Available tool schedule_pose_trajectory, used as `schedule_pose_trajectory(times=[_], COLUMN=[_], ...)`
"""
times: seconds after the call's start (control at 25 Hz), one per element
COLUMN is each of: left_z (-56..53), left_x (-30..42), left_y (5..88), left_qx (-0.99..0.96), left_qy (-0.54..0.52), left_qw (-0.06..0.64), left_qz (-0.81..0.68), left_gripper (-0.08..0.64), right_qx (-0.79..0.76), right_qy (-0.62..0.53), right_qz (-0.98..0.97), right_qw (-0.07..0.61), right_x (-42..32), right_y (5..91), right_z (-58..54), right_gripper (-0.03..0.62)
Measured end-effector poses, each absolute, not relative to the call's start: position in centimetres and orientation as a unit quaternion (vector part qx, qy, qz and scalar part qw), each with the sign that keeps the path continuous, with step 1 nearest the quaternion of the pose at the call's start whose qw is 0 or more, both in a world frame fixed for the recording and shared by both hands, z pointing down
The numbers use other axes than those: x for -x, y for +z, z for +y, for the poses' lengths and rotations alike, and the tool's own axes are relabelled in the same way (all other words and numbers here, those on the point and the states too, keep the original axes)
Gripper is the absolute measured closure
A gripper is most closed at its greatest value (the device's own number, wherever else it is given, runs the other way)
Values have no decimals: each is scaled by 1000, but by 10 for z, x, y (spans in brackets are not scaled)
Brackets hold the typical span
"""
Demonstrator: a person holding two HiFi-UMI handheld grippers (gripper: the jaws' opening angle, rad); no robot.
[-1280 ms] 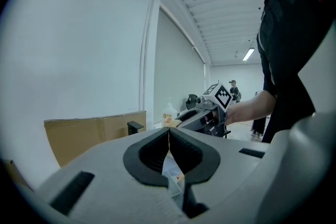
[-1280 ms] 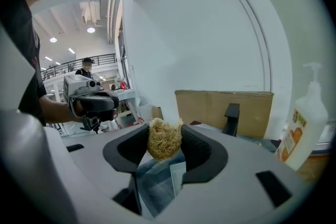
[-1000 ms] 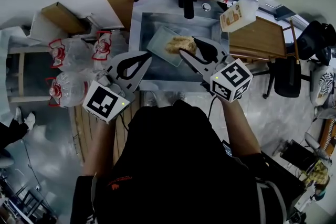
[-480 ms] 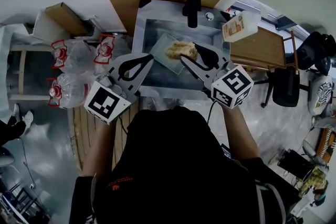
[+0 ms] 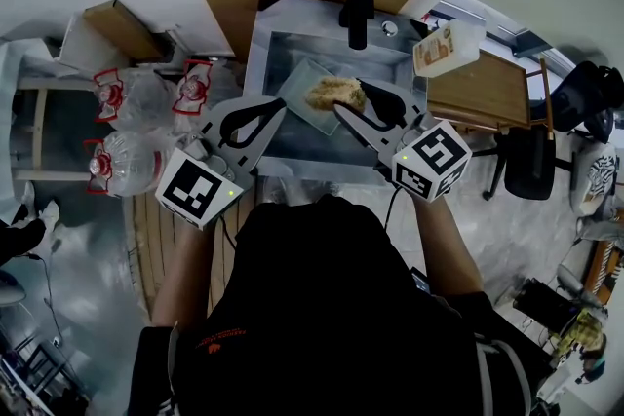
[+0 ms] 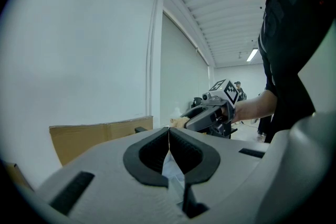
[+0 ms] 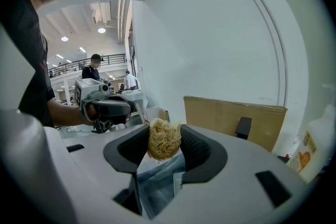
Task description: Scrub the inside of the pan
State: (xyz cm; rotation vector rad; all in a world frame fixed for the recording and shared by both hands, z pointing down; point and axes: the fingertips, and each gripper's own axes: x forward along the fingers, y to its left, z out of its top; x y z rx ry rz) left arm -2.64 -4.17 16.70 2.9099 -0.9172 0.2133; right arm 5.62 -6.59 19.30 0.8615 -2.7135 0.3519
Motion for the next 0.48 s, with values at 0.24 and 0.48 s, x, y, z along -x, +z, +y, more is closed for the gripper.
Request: schedule_pose_trajectory(times=[0.24, 0.48], left_z=[-38, -38], left_x=[25, 27], left_y=[168, 171], left_qx=[-950, -948], left_qy=[67, 67], left_qw=[45, 49], left_qz=[-303, -307], left_gripper=[541, 541], right_qx=[-293, -288], right_qy=[124, 127], right_qz=[-938, -939], right_qw=[137, 139], right_x=[-55, -52], right_y=[195, 197], right_z=[-62, -61], right_gripper=[405, 405])
